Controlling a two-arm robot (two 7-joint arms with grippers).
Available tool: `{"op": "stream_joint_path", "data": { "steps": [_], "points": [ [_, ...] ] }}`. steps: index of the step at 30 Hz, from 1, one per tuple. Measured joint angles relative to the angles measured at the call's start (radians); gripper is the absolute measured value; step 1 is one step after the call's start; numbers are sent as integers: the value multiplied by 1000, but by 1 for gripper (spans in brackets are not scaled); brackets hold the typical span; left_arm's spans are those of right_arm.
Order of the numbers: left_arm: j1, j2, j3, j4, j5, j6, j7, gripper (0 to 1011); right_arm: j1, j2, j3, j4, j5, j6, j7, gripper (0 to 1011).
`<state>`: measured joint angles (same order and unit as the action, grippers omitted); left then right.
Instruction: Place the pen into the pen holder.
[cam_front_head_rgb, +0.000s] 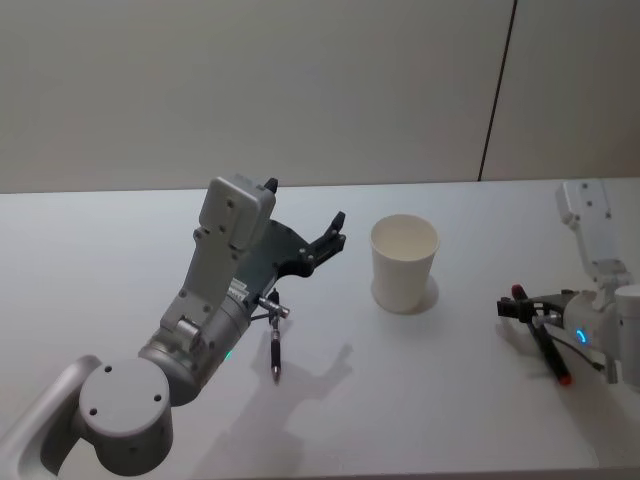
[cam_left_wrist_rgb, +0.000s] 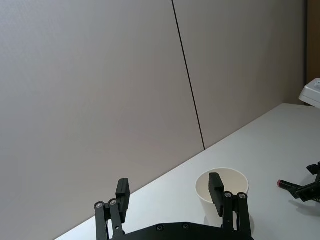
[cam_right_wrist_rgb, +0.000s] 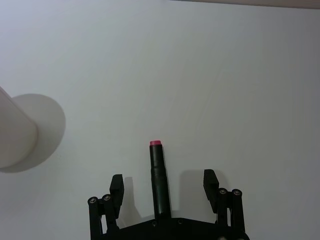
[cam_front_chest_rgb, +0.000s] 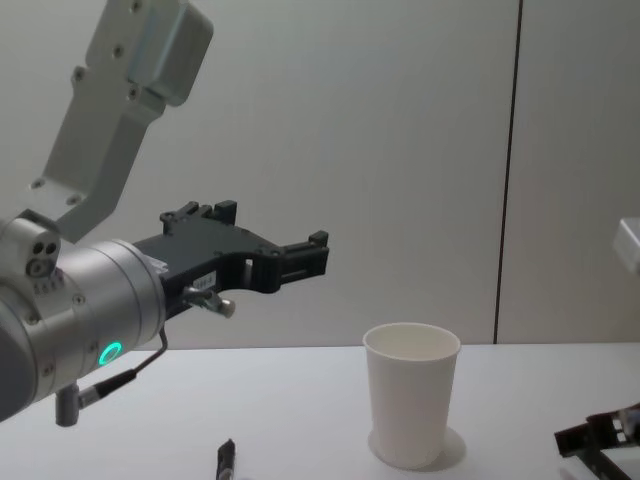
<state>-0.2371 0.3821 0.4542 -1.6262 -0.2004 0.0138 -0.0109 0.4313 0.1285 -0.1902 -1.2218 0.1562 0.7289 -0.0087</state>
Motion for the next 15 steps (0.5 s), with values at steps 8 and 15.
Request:
{"op": "stream_joint_path", "data": {
  "steps": [8, 15],
  "points": [
    [0, 0, 0, 0, 0, 0, 0, 1004, 15, -7, -1, 36, -7, -23, 9, 980],
    [0, 0, 0, 0, 0, 0, 0, 1004, 22, -11, 0, 57, -12, -38, 13, 817]
  ]
}}
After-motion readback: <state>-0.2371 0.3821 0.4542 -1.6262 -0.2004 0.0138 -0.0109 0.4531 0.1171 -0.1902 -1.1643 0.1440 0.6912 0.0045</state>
